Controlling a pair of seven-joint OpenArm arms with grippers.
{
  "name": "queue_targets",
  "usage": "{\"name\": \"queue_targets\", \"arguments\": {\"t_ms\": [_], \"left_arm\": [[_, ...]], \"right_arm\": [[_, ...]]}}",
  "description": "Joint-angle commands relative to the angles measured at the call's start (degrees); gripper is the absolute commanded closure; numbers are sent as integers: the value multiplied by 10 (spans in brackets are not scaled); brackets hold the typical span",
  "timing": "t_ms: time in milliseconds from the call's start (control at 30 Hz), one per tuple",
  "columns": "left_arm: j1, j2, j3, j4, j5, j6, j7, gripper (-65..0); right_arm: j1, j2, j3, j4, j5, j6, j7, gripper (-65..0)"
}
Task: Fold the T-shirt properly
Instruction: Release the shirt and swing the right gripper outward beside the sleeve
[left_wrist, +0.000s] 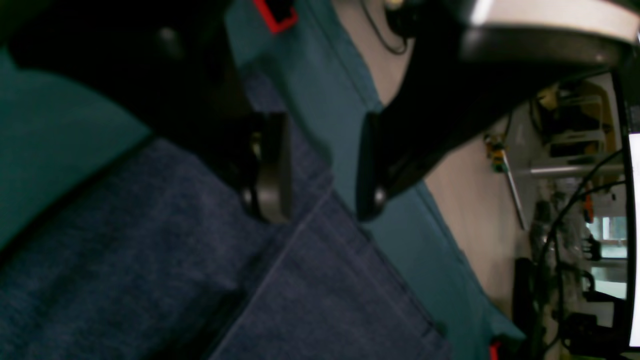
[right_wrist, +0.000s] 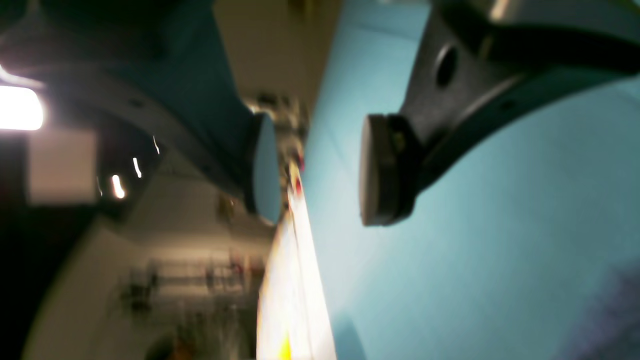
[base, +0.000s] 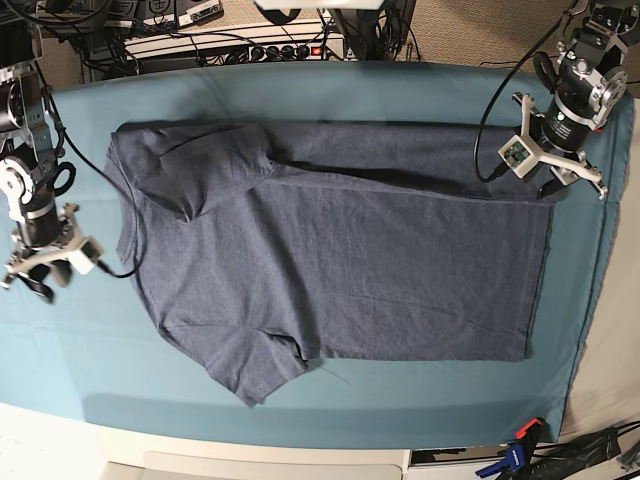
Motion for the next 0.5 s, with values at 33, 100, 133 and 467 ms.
{"name": "queue_targets", "arguments": {"t_ms": [33, 100, 133, 467], "left_arm": [[0, -9, -5, 8, 4, 8, -5, -235], [0, -9, -5, 4, 4, 8, -6, -235], [0, -9, -5, 2, 4, 8, -6, -235], [5, -8, -5, -17, 4, -5, -4, -235]], "right_arm": [[7, 14, 7, 7, 26, 42, 49, -270], [7, 13, 7, 7, 47, 114, 97, -270], [7, 13, 7, 9, 55, 156, 119, -270], [-24, 15, 7, 69, 126, 280, 214, -270]]}}
